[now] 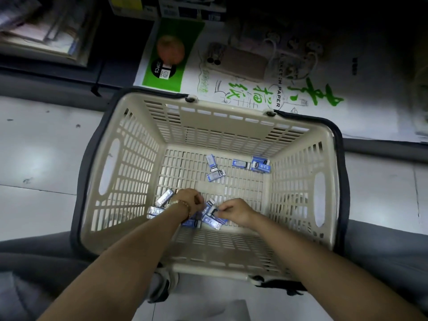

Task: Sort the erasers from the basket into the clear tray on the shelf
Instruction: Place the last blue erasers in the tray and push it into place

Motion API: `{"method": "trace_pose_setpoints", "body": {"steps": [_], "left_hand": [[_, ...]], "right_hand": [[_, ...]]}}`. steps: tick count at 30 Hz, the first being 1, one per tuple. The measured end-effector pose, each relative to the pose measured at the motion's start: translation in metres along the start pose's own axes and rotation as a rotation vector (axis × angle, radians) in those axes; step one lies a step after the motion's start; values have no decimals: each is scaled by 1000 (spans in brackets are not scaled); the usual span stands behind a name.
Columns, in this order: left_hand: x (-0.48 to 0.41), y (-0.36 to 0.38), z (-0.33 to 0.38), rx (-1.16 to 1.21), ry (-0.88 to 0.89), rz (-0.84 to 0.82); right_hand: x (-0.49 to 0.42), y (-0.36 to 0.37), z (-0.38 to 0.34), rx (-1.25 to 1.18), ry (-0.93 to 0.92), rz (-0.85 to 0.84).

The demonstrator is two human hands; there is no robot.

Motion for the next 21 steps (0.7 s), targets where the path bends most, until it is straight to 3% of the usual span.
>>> {"method": "trace_pose_setpoints", "body": {"steps": [5, 14, 21], "left_hand": [[5, -1, 11, -57, 40, -159], [10, 7, 11, -107, 129, -120], [0, 19, 14, -258, 153, 26]], "right_hand": [[-4, 16, -1, 82, 18, -42], [0, 6, 3, 203, 92, -168], [8, -39, 10, -149, 226, -95]]}}
Point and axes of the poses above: each hand's wrist, its own x-axis away from the middle knuckle, its own y-axis out of the palm, z = x × y, the point moved 2 cm from there along -x, towards the middle knuckle, and after that the axes turned 2 degrees about -z, right-handed, at the moved point
